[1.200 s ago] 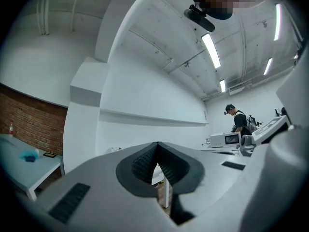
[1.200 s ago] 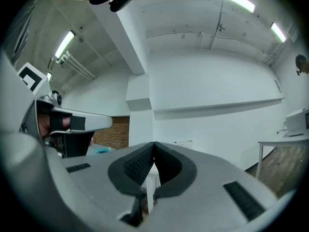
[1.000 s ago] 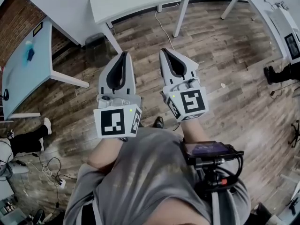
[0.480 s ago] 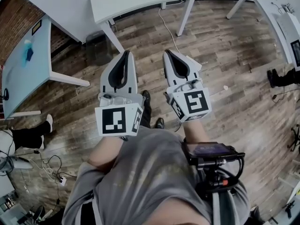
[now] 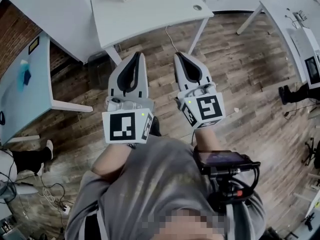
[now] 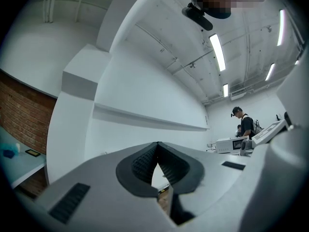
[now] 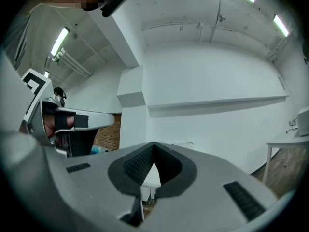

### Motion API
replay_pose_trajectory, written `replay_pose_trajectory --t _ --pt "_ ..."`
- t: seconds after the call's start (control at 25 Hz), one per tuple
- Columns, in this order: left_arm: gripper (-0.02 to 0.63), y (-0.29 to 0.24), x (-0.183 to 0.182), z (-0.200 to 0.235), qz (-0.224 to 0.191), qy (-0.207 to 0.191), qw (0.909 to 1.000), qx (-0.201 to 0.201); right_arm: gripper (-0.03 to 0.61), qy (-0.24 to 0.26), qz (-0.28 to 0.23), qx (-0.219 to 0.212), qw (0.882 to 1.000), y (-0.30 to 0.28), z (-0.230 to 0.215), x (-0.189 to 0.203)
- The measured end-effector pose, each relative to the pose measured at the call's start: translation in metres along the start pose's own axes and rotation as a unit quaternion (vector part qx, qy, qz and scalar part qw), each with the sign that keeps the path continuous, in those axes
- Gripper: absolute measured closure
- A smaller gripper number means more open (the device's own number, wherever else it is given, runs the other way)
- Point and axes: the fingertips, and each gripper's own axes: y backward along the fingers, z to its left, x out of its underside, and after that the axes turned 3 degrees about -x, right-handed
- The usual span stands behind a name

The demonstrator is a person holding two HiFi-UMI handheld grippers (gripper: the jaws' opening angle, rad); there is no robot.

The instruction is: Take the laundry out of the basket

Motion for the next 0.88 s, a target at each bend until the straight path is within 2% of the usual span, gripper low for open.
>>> replay_pose_trajectory --t 0.2,0.48,0.88 --pt "0.604 -0.037 0.001 0.037 -0.008 0.003 1.0000 -0.004 0.571 0.006 -0.002 -0.005 1.000 -0.053 -0.008 -0.001" --pt "0.605 -0.070 0.022 0.081 0.007 0.016 0.9997 -0.015 0.571 0.011 0.008 0.001 1.000 -0.104 -0.022 0.010" --pt "0.606 -0.123 0.056 0.097 0.035 0.029 0.9989 -0.011 0.571 0.010 0.027 0.024 0.999 -0.140 -0.070 0.028"
